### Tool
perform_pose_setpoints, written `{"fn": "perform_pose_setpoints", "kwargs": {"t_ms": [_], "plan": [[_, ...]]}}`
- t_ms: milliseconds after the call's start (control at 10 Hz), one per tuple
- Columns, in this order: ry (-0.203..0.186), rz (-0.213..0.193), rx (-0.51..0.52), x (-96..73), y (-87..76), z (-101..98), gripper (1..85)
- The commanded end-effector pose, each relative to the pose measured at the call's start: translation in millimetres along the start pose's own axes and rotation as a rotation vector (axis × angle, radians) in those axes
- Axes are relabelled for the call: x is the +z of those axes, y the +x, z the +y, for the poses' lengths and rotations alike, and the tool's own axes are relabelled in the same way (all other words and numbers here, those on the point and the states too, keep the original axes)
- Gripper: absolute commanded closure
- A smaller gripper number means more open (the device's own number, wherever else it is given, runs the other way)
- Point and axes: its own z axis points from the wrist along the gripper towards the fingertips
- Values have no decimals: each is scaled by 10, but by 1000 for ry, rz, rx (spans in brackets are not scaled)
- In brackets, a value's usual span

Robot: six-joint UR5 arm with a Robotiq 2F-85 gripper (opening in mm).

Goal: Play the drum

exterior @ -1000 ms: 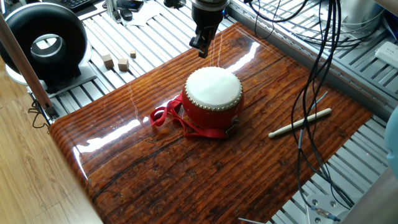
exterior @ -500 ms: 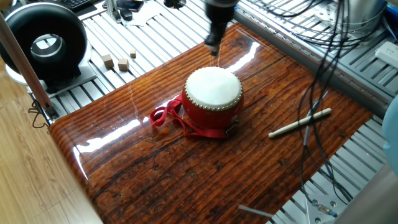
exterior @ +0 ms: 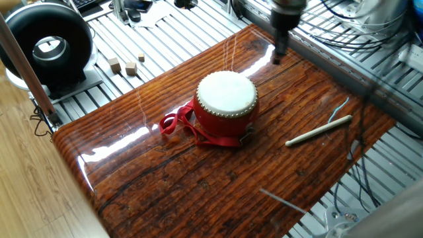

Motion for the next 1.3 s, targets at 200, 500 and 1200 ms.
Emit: {"fn": "perform_pose_setpoints", "kwargs": {"t_ms": [200, 500, 1200], "plan": [[32, -11, -114, 362, 538, 64, 847], [10, -27, -223, 421, 543, 150, 847], [-87, 30, -259, 411, 722, 382, 847]]}}
